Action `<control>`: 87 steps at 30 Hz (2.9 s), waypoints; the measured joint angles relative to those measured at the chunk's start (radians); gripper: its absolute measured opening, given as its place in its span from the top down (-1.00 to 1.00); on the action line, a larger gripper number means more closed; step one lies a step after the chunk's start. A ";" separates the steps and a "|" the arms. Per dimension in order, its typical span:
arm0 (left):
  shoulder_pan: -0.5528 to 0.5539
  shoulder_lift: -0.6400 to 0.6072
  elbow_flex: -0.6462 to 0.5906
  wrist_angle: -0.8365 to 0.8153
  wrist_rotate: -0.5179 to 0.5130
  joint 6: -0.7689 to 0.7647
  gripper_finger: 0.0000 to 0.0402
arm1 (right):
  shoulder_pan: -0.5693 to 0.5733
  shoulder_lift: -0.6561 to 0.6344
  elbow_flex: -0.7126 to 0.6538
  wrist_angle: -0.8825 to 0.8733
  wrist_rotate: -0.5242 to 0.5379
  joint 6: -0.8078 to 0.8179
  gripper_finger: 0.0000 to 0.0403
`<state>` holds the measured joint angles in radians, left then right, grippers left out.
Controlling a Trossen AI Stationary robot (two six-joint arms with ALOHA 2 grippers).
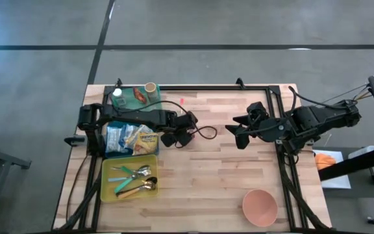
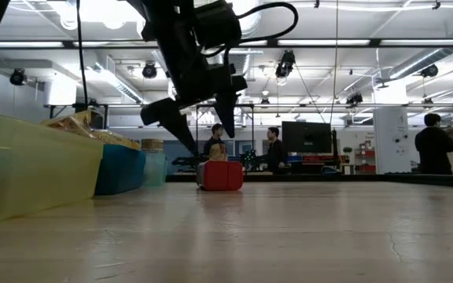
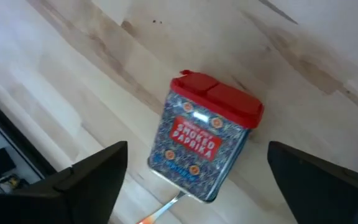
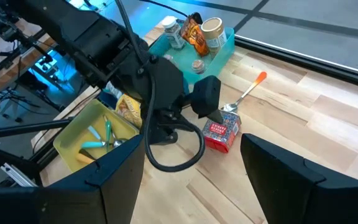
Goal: Pick & Place Food Item
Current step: Put the red seasoning can into the light blue bin
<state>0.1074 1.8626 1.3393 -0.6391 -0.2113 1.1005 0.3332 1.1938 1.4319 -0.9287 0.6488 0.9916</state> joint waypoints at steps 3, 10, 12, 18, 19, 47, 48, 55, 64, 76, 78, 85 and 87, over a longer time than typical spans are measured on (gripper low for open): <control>-0.006 0.000 -0.024 0.048 -0.010 0.004 -0.92 | 0.000 0.000 0.000 0.000 0.000 0.000 -0.30; -0.008 0.000 -0.026 0.077 -0.008 0.046 -0.89 | 0.000 0.000 0.000 0.000 0.000 0.000 -0.30; -0.008 0.005 -0.030 0.074 0.005 0.082 -0.94 | 0.000 0.000 0.000 0.000 0.000 0.000 -0.30; -0.008 0.062 -0.031 0.028 0.008 0.192 -0.95 | 0.000 0.000 0.000 0.000 0.000 0.000 -0.30; -0.008 0.073 -0.031 0.028 0.002 0.199 -0.95 | 0.000 0.000 0.000 0.001 0.000 0.000 -0.30; 0.054 0.258 0.264 -0.094 0.029 0.197 -0.95 | 0.000 0.000 0.000 0.000 0.000 0.000 -0.30; 0.056 0.269 0.282 -0.094 0.030 0.190 -0.95 | 0.000 0.000 0.000 0.000 0.000 0.000 -0.30; 0.074 0.335 0.345 -0.134 0.048 0.118 -0.95 | 0.000 0.000 0.000 0.000 0.000 0.000 -0.30; 0.104 0.334 0.345 -0.173 0.055 0.021 -0.95 | 0.000 0.000 0.000 0.000 0.000 0.000 -0.30; 0.133 0.331 0.397 -0.187 0.079 -0.103 -0.95 | 0.000 0.000 0.000 0.000 0.000 0.000 -0.30; 0.149 0.331 0.424 -0.201 0.104 -0.129 -0.95 | 0.000 0.000 0.000 0.000 0.000 0.000 -0.30; 0.218 0.332 0.468 -0.241 0.193 -0.148 -0.95 | 0.000 0.000 0.000 0.000 0.000 0.000 -0.30; 0.228 0.332 0.467 -0.238 0.206 -0.141 -0.95 | 0.000 0.000 0.000 0.000 0.000 0.000 -0.30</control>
<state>0.3356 2.1948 1.8067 -0.8771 -0.0049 0.9597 0.3332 1.1938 1.4322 -0.9283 0.6483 0.9913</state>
